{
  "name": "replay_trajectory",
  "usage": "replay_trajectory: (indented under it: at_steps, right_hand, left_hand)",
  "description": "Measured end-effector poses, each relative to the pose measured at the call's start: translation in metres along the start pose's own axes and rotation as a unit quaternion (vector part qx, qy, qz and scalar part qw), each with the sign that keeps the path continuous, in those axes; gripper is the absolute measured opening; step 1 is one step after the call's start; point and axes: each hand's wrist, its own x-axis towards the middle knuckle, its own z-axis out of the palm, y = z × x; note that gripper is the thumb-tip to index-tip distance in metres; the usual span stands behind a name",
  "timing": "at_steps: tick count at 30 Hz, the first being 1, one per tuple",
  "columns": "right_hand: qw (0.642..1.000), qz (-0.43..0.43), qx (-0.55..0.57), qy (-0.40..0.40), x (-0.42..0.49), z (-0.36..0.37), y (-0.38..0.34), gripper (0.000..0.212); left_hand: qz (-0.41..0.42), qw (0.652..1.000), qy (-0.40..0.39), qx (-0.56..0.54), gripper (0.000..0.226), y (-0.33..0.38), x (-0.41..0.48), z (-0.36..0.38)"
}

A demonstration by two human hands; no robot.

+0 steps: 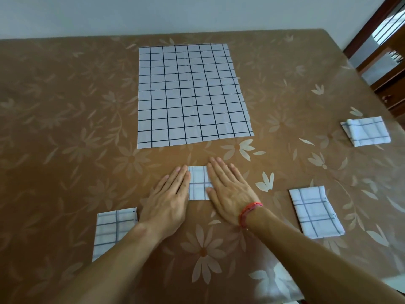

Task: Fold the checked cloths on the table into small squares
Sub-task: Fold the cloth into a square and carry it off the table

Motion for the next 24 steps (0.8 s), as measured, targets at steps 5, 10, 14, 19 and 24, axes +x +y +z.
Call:
replay_trajectory:
  at_steps: [5,10,14,19,24]
  right_hand:
    - [0.999,0.034,-0.003,-0.024,-0.014,-0.002,0.023,0.067]
    - [0.999,0.044,0.0,-0.026,-0.012,-0.001,0.021,0.066]
    - [0.998,0.047,0.002,-0.032,-0.011,-0.004,0.018,0.067]
    - [0.998,0.046,-0.01,-0.038,-0.011,-0.009,0.018,0.068]
    - [0.997,0.051,-0.011,-0.05,-0.01,-0.02,0.015,0.068]
  left_hand:
    - [-0.013,1.0,-0.005,-0.008,0.055,0.003,0.0,-0.001]
    - [-0.006,1.0,-0.012,-0.024,0.056,0.003,0.002,-0.004]
    - [-0.017,0.998,-0.025,-0.063,0.055,0.007,0.007,-0.015]
    - [-0.037,0.995,-0.028,-0.084,0.054,0.011,0.022,-0.033]
    - [-0.087,0.988,-0.027,-0.128,0.07,0.015,0.035,-0.037]
